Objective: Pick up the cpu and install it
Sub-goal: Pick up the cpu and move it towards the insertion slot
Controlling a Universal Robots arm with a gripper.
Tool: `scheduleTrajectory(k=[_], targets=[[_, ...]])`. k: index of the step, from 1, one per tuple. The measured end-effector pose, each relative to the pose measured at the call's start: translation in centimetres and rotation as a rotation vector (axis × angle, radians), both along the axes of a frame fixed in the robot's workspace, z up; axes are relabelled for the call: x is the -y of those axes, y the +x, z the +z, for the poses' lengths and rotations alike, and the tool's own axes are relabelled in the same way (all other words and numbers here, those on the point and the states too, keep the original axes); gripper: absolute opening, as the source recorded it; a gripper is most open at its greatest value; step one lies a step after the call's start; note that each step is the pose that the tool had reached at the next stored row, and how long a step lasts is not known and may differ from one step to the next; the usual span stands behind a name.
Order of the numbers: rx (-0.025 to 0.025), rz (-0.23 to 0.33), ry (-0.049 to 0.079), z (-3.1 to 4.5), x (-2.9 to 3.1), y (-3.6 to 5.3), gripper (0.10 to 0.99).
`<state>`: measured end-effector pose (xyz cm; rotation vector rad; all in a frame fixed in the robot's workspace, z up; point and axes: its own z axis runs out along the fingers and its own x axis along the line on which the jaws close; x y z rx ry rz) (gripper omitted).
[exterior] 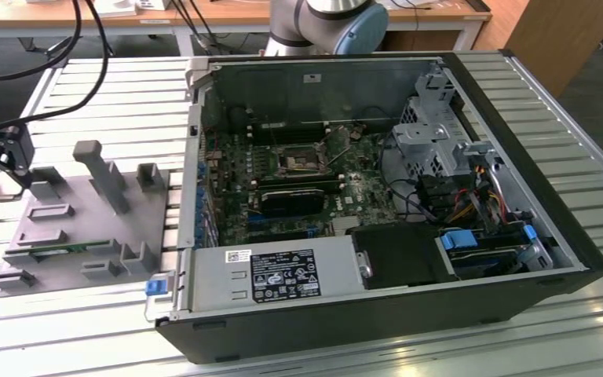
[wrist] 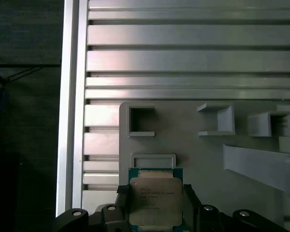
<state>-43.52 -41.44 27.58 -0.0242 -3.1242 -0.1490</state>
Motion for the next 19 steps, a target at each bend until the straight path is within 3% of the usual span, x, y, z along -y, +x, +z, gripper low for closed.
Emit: scheduleTrajectory(k=[19], targets=[[0.0001,0.000,0.000,0.75,-0.02,0.00,0.525]])
